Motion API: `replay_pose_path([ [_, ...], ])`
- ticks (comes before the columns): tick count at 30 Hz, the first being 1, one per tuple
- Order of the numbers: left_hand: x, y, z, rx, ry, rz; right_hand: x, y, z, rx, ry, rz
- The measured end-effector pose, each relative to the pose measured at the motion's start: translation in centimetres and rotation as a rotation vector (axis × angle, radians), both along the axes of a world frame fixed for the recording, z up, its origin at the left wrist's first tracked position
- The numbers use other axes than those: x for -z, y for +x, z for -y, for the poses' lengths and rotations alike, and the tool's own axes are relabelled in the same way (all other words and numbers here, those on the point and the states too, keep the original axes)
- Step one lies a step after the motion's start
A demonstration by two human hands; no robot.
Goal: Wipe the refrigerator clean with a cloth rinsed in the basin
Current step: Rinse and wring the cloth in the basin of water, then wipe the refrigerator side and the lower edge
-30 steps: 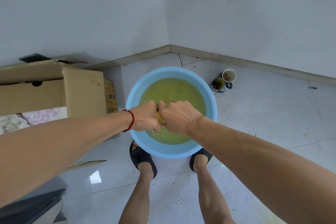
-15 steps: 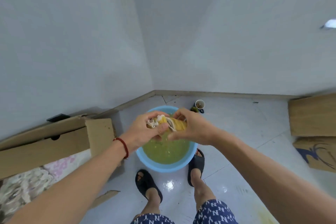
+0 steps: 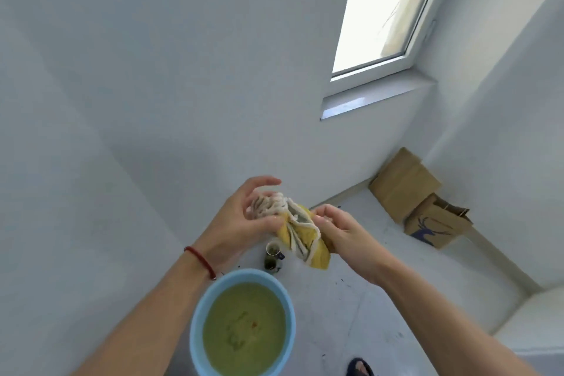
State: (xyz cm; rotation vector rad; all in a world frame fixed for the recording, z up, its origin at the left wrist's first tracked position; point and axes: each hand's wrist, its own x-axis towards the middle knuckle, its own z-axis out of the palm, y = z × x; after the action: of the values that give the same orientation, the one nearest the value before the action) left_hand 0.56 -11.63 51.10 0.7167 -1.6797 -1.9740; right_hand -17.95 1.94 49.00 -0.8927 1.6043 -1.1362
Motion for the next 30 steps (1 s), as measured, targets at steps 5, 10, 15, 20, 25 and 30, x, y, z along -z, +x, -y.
replay_pose_path([
  [5, -0.6, -7.1, -3.8, -0.016, -0.027, 0.123, -1.4, -6.1, -4.3, 0.180, -0.157, -0.111],
  [10, -0.7, -17.4, -7.1, 0.175, -0.103, 0.332, -3.4, -16.8, -11.1, 0.461, -0.372, 0.188],
  [15, -2.1, -30.4, -14.3, 0.541, 0.089, 0.273, -5.6, -25.0, -17.6, 0.523, -0.321, 0.015],
  [20, -2.2, -41.2, -20.6, 0.444, 0.245, 0.033, -7.2, -31.3, -22.8, 0.683, -0.302, -0.251],
  [25, -5.0, -49.8, -22.5, 0.322, 0.000, -0.026, -5.4, -37.8, -26.7, 0.912, -0.074, -0.643],
  [30, -3.6, -57.9, -23.3, 0.719, 0.229, 0.306, -5.2, -42.7, -28.4, 1.298, -0.154, -0.217],
])
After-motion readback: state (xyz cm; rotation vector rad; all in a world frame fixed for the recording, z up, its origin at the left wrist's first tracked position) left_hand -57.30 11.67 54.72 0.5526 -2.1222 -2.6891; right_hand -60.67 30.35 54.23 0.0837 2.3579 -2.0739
